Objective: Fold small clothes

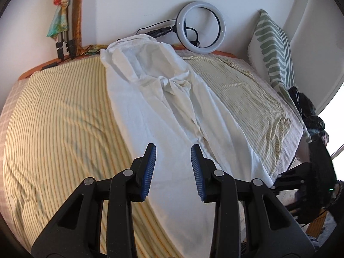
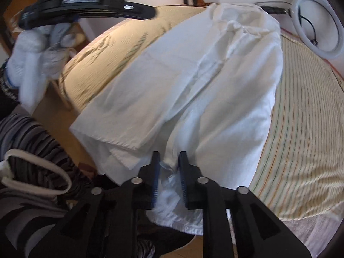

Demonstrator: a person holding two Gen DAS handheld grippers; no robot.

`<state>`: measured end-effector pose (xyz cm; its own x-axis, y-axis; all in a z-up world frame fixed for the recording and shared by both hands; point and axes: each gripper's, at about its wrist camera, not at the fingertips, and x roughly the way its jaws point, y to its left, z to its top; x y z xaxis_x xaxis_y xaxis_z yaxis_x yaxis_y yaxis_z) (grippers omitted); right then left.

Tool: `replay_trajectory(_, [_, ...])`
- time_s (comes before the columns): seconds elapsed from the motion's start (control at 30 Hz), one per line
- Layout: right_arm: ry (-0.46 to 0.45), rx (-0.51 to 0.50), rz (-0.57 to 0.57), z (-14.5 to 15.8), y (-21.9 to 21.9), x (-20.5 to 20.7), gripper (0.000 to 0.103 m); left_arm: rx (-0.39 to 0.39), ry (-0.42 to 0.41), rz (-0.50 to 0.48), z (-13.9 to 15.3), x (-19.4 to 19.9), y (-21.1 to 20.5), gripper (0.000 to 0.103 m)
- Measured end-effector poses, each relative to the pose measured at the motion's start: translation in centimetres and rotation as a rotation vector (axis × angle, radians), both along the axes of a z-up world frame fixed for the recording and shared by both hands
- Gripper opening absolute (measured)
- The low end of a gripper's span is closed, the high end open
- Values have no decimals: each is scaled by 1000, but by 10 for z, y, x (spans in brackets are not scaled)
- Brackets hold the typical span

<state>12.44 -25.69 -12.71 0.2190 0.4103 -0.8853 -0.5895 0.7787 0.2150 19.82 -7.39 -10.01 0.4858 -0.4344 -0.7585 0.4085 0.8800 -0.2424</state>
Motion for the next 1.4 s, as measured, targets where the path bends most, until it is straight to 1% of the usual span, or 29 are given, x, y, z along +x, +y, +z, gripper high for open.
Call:
replay_trajectory(0.07, [-30,43,45,18,-4,-1,21,1,1,-16,-1,5,-11,33])
replay_trajectory(0.1, [-49,73,46,29,-9,3,21,1,0,-21,-1,8,-17,33])
replay_trajectory(0.17, [-98,96,-8,43,-23,15,21,4,1,-37,-2,16,-29,33])
replay_trajectory(0.23, [-117,53,-114,40,-40,32,21,7,-2,-54,-2,26,-41,33])
replay_trajectory(0.3, [-74,51,-199,25,-58,42,22,5,-8,-76,-1,38,-55,33])
replay_trajectory(0.37, [-1,71,-254,6,-77,43,31,-2,0,-102,-2,53,-70,33])
replay_trajectory(0.4, [34,103,-271,-2,-86,40,37,-5,7,-110,-4,61,-76,33])
replay_trajectory(0.43, [68,150,-282,-8,-94,36,39,-10,14,-124,-6,69,-83,33])
replay_trajectory(0.5, [127,263,-302,-16,-109,26,39,8,27,-155,-15,84,-97,33])
replay_trajectory(0.6, [171,365,-322,-24,-123,17,39,47,54,-192,-33,103,-115,33])
replay_trajectory(0.63, [176,383,-325,-26,-125,19,33,64,64,-192,-40,109,-120,32])
replay_trajectory(0.67, [189,398,-322,-27,-126,18,20,79,71,-187,-47,113,-123,32])
replay_trajectory(0.7, [226,414,-319,-29,-125,17,10,99,72,-178,-53,117,-125,32])
replay_trajectory(0.77, [225,448,-346,-19,-127,19,9,148,62,-165,-64,119,-129,32])
replay_trajectory(0.8, [204,467,-346,-11,-129,14,9,183,56,-164,-70,119,-131,32])
replay_trajectory(0.83, [183,454,-348,-7,-129,11,9,211,53,-163,-77,119,-133,32])
replay_trajectory(0.87, [179,402,-352,-9,-128,10,9,229,41,-170,-84,117,-134,32])
replay_trajectory(0.9, [188,325,-344,-15,-124,10,9,240,8,-176,-85,113,-135,32])
replay_trajectory(0.93, [210,278,-324,-21,-121,10,9,254,-5,-178,-86,111,-136,32])
replay_trajectory(0.97, [212,267,-307,-19,-120,10,10,263,-9,-179,-86,110,-137,32])
replay_trajectory(1.0, [195,240,-280,-11,-118,11,15,268,-12,-179,-85,110,-138,32])
replay_trajectory(1.03, [166,210,-262,-2,-115,12,15,269,-10,-182,-84,110,-138,32])
replay_trajectory(1.1, [66,188,-224,24,-111,18,16,252,1,-187,-78,111,-134,32])
replay_trajectory(1.17, [-43,176,-200,46,-110,32,16,217,-21,-175,-65,108,-127,32])
replay_trajectory(1.2, [-95,158,-195,54,-106,41,16,197,-39,-167,-56,104,-122,32])
replay_trajectory(1.23, [-127,150,-195,57,-104,52,16,181,-55,-159,-47,100,-117,32])
replay_trajectory(1.33, [-154,118,-205,49,-95,100,16,150,-101,-149,-25,83,-103,32])
replay_trajectory(1.4, [-136,111,-219,34,-93,134,16,146,-118,-135,-17,71,-93,32])
